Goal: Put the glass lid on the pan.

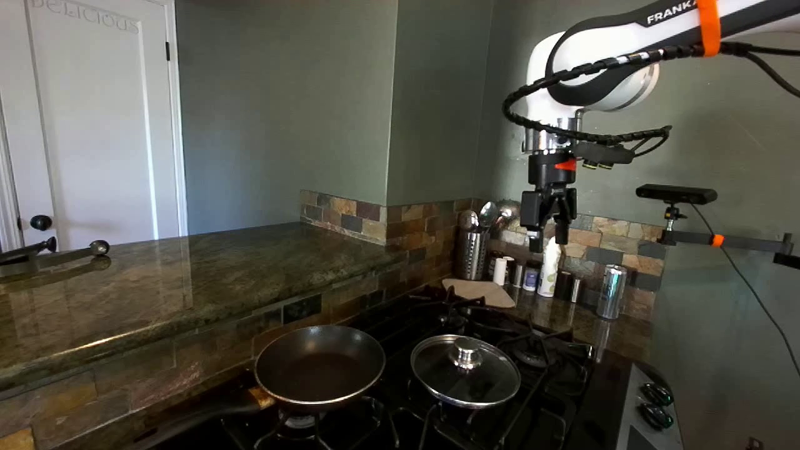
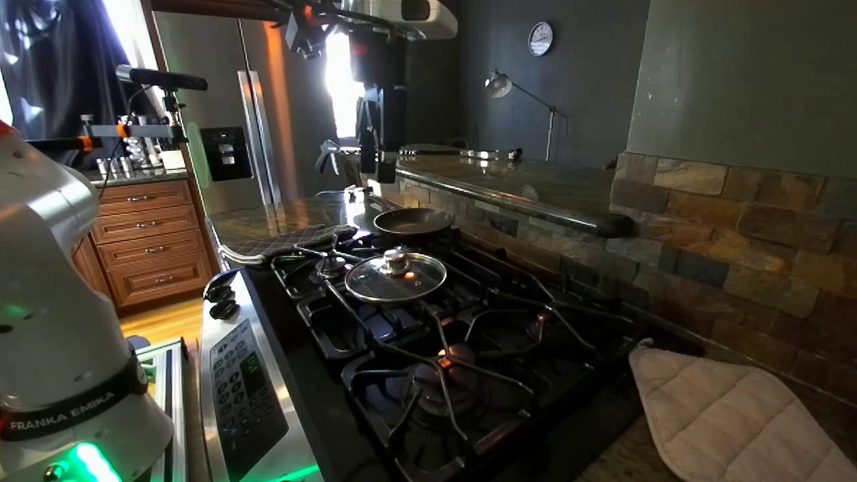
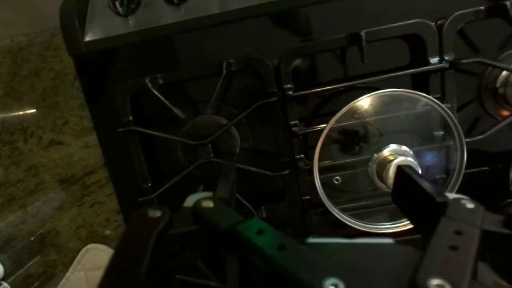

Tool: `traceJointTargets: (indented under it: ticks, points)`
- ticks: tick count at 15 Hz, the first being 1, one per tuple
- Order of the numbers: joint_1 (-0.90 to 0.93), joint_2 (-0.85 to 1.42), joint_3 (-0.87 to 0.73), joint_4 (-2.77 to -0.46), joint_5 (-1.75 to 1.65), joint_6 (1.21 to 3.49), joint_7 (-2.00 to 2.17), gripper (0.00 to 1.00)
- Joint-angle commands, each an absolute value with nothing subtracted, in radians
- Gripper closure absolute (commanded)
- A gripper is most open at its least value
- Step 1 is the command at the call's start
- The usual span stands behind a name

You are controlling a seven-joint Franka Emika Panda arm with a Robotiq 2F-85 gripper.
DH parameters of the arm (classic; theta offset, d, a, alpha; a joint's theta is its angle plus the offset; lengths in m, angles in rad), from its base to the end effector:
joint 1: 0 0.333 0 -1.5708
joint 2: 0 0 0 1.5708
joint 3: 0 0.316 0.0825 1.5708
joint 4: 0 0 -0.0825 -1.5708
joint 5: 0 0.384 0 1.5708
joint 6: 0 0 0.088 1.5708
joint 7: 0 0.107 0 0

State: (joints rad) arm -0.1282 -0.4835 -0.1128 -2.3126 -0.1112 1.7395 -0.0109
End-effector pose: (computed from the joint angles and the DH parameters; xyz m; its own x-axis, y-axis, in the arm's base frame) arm 0.3824 -0.1090 0.5171 0.9771 -0.1916 -0.0926 -0.1872 -0.9808 0.0541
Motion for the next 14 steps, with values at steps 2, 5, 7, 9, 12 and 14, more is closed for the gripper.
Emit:
traceJointTargets:
  ticks: [2,5,7,9,12,14]
  points:
    - [-0.122,-0.455,-0.061,-2.331,-0.017,1.799,0.194,0.00]
    - [-0.118,-0.441,-0.030,-2.371,-0.060,1.945,0.231,0.00]
    - [-0.119,-0.433,-0.009,-2.406,-0.087,2.045,0.254,0.00]
    - [-0.097,-0.431,-0.018,-2.424,-0.051,2.077,0.207,0.00]
    - [-0.104,-0.418,-0.014,-2.403,-0.065,2.055,0.219,0.00]
    - [-0.104,-0.421,-0.016,-2.402,-0.064,2.055,0.218,0.00]
